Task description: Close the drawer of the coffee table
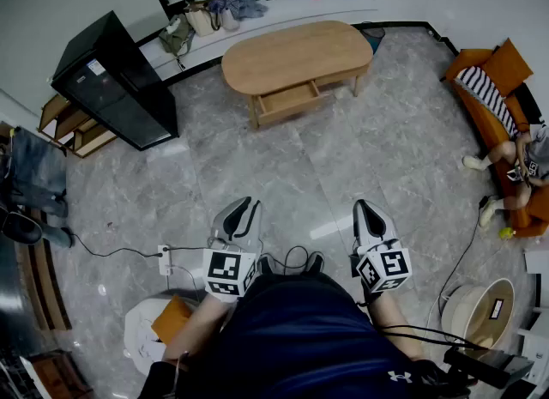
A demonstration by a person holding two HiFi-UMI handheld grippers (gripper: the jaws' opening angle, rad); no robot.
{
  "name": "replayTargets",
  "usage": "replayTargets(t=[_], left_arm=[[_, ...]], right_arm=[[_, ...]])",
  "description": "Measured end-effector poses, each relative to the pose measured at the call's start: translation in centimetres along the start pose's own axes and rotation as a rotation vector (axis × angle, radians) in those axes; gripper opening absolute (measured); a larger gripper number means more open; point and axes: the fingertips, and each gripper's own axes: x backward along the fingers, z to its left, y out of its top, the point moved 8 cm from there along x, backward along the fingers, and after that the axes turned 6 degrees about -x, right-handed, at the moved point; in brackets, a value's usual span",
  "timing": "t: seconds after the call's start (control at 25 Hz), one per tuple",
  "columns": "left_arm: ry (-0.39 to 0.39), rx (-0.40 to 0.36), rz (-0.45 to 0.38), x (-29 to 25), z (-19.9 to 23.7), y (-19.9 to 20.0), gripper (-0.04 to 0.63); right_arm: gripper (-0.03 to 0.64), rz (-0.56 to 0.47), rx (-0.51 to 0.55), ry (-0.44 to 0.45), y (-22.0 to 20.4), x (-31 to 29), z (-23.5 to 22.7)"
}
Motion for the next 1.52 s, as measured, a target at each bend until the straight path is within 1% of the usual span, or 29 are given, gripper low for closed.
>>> replayTargets(t=[0.28, 0.44, 0.52, 0.72, 0.84, 0.96, 1.08, 1.2, 1.32, 1.52], left_arm=[[0.023, -0.003, 0.011, -1.4, -3.1, 0.5, 0.077], [0.042, 0.000, 0.021, -2.5, -5.1, 0.8, 0.077], [0.054, 0.008, 0.023, -2.8, -6.0, 0.8, 0.077], [0.081, 0.028, 0.061, -3.0, -6.3, 0.2, 0.077], [0.091, 0.033, 0.076, -3.8, -5.5, -0.1, 0.077], [0.084, 0.036, 0.077, -5.4, -4.4, -0.1, 0.077], [0.057, 0.037, 0.074, -7.8, -2.8, -0.3, 0.077], [0.018, 0.040, 0.065, -10.8, -1.2, 0.1, 0.077], [-0.018, 0.036, 0.045, -14.0, 1.3, 1.2, 0.077], [-0.061, 0.016, 0.036, -18.4, 6.5, 2.1, 0.077]], right_arm=[[0.001, 0.006, -0.020, 0.025, -0.1, 1.4, -3.1], [0.002, 0.039, -0.096, 0.070, -0.3, 1.6, -5.7], [0.002, 0.063, -0.101, 0.082, -0.5, 1.5, -6.8], [0.002, 0.080, -0.103, 0.090, -0.3, 1.0, -8.0], [0.002, 0.087, -0.109, 0.082, -0.6, 0.4, -8.6], [0.002, 0.098, -0.120, 0.064, -0.9, -0.9, -9.2], [0.002, 0.094, -0.114, 0.041, -0.5, -2.8, -9.5], [0.002, 0.089, -0.109, -0.002, 0.3, -5.1, -10.2], [0.002, 0.088, -0.110, -0.038, 1.3, -8.2, -10.5], [0.002, 0.080, -0.093, -0.052, 3.1, -14.5, -9.3]])
